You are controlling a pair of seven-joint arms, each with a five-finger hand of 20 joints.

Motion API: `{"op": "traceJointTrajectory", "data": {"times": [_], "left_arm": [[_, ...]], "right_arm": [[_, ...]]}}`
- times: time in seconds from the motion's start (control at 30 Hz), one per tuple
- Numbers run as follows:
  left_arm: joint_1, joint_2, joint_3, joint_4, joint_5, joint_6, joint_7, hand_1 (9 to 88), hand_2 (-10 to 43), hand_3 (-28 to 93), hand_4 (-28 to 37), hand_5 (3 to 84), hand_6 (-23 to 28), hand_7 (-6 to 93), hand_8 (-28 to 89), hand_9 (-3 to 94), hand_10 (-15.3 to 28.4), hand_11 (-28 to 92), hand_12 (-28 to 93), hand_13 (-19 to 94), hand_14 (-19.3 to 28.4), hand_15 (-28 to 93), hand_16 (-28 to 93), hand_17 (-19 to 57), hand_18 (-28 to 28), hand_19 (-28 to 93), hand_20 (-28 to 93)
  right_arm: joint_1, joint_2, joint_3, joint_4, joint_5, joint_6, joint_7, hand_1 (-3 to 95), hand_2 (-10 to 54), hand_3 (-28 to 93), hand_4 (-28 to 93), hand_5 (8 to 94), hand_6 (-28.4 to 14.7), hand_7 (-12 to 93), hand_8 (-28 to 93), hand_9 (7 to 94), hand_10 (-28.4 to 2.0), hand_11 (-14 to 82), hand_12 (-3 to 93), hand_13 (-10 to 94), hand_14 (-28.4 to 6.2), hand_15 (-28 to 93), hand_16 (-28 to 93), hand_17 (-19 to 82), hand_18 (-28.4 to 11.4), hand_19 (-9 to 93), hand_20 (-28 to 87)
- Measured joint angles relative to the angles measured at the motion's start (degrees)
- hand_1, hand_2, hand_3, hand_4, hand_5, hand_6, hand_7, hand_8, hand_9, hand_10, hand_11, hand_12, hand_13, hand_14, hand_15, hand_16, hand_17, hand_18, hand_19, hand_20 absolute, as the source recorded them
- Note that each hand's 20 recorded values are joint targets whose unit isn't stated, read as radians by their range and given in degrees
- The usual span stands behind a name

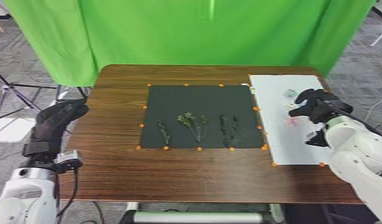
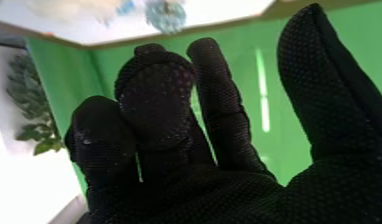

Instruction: Arrange flowers

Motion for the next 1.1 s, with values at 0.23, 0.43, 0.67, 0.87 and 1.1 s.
{"op": "traceJointTrajectory", "data": {"times": [0.23, 0.43, 0.67, 0.87, 1.1], "left_arm": [[0.05, 0.0, 0.08, 0.3, -0.14, 0.02, 0.02, 32.9, -3.1, 63, -15.2, 48.0, 3.5, 21.8, -9, 47.6, 13.4, 27, 15, 38, 16.6, 18, 3, 6.0, 10.4, 8, 14], [0.02, 0.0, 0.22, 0.48, -0.16, 0.01, 0.02, 32.9, -3.1, 63, -15.2, 48.0, 3.5, 21.7, -9, 47.6, 13.4, 27, 15, 38, 16.6, 18, 3, 6.0, 10.4, 8, 14], [-0.05, 0.0, 0.31, 0.5, -0.17, 0.01, 0.01, 32.8, -2.8, 63, -15.2, 48.0, 3.7, 21.6, -9, 47.7, 13.3, 27, 15, 38, 16.7, 18, 3, 6.0, 10.4, 8, 14], [0.2, 0.9, -1.14, 1.13, -0.09, -0.02, -0.28, 32.9, -2.9, 63, -15.1, 48.0, 3.7, 21.6, -9, 47.6, 13.4, 27, 15, 38, 16.6, 18, 3, 6.0, 10.5, 8, 14], [2.09, 3.43, -8.89, 1.89, -1.61, 1.29, -0.21, 32.8, -3.3, 63, -15.1, 48.0, 3.2, 22.3, -9, 48.0, 13.0, 27, 15, 39, 16.5, 18, 3, 6.1, 10.2, 8, 14]], "right_arm": [[-1.45, -0.62, 0.68, 1.48, 2.4, -2.53, -0.05, 34.6, -9.5, 66, -10, 51.8, -1.8, 24, -5, 58.9, -17.1, 10.1, 25.2, 82, -5.3, 59, 30, 56, -15.5, 93, 45], [-1.52, -1.05, -1.24, 2.65, 3.19, -2.42, -0.09, 44.8, -9.5, 63, -13, 56.1, -0.5, 26, 2, 66.4, -14.8, 14.8, 24.2, 85, -4.3, 59, 30, 58, -14.5, 93, 45], [0.26, -0.99, -7.03, 4.53, 3.04, 9.98, -0.43, 59.5, -8.1, 57, -15, 70.0, -0.3, 30, 19, 83.6, -11.1, 13.4, 40.5, 90, -1.7, 62, 31, 64, -12.9, 93, 54], [0.52, -0.75, -9.16, 4.48, 3.03, 19.43, -0.98, 60.0, -9.5, 58, -15, 70.5, -0.6, 34, 19, 85.5, -10.9, 12.2, 45.1, 90, -1.2, 63, 32, 64, -12.6, 93, 55], [11.17, 0.2, -20.91, 3.03, 3.55, 20.13, -2.92, 59.8, -9.5, 58, -15, 70.6, -0.6, 34, 19, 85.7, -11.0, 10.7, 46.3, 89, -1.4, 63, 33, 64, -12.3, 93, 56]]}}
